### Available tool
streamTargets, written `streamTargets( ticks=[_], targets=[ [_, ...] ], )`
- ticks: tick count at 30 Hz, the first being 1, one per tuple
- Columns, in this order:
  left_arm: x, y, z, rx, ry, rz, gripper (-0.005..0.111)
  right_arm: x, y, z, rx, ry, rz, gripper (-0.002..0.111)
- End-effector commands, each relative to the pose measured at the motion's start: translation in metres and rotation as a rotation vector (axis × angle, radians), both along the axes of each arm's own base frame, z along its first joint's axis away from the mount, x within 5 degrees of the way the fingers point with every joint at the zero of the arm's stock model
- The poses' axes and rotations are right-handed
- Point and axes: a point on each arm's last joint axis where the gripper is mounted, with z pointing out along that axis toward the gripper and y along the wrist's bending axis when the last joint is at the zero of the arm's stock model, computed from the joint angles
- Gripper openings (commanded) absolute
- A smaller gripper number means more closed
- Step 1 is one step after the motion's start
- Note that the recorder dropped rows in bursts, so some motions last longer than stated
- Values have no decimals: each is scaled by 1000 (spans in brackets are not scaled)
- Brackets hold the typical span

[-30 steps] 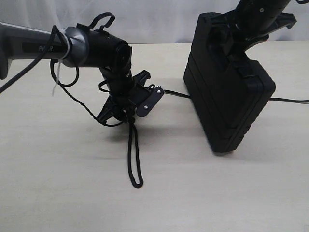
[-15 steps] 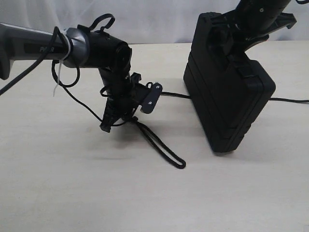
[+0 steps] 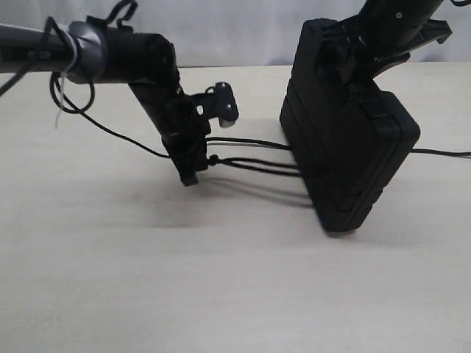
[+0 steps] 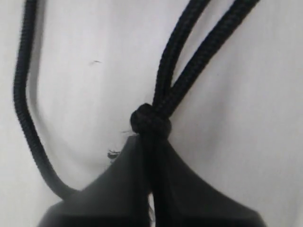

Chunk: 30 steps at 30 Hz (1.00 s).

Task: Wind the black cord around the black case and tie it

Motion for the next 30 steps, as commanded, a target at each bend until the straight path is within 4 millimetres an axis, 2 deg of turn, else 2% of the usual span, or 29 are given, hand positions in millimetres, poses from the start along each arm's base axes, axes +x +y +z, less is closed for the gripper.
streamTargets(
  ticks=[1, 5, 8, 17, 24, 30],
  targets=[
    [11, 17, 28, -150, 5, 170, 0, 1, -4, -6, -29, 31, 12, 4],
    [19, 30, 36, -233, 31, 278, 0, 1, -4, -6, -29, 31, 12, 4],
    [22, 31, 41, -275, 18, 314, 0, 1, -4, -6, -29, 31, 12, 4],
    [22, 6, 46, -326, -98, 319, 0, 1, -4, -6, -29, 31, 12, 4],
    [18, -6, 48, -279, -177, 250, 0, 1, -4, -6, -29, 31, 12, 4],
    [18, -4, 72, -330, -232, 295, 0, 1, -4, -6, -29, 31, 12, 4]
  ],
)
